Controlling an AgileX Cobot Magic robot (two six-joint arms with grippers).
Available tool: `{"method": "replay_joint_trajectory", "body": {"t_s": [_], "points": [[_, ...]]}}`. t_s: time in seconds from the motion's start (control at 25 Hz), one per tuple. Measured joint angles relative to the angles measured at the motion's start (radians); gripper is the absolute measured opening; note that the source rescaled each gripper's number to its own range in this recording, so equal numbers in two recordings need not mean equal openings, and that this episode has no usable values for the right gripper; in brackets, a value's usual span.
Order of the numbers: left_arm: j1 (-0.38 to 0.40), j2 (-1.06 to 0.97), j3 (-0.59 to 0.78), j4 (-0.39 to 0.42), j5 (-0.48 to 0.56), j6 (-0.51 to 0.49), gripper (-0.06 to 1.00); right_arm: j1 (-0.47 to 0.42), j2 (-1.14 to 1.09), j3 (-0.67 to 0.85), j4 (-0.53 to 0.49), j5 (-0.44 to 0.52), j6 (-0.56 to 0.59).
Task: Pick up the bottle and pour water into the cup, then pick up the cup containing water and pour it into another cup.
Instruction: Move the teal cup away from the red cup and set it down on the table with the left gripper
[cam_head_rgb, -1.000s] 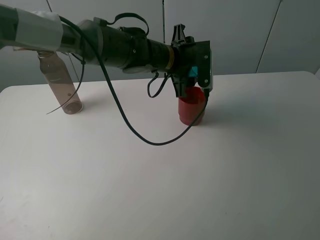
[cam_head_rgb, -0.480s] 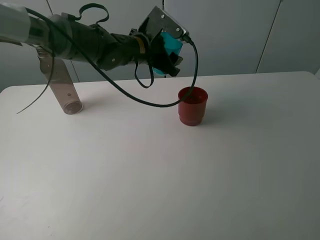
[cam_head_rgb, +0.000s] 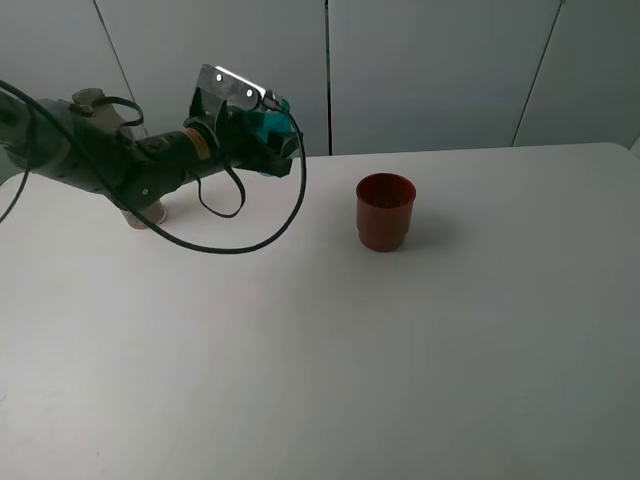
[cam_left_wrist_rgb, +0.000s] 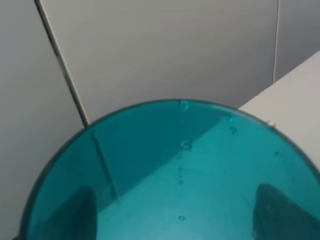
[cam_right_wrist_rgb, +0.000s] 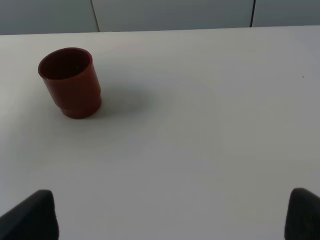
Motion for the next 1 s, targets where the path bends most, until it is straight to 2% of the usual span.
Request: {"method": "replay_joint_trajectory", "body": {"t_s": [0.28,0.56,1.0], "points": [[0.069,0.065,0.017,0.013,-0.023,-0.147,0.11,0.000,0.000,0.000,0.000,0.000,0.000],[0.071,0.168,0.018,0.064,-0.066,-0.143,0.11,0.000,0.000,0.000,0.000,0.000,0.000],[0.071,0.190,0.018,0.069,-0.062,-0.141,0.11,0.000,0.000,0.000,0.000,0.000,0.000]]}}
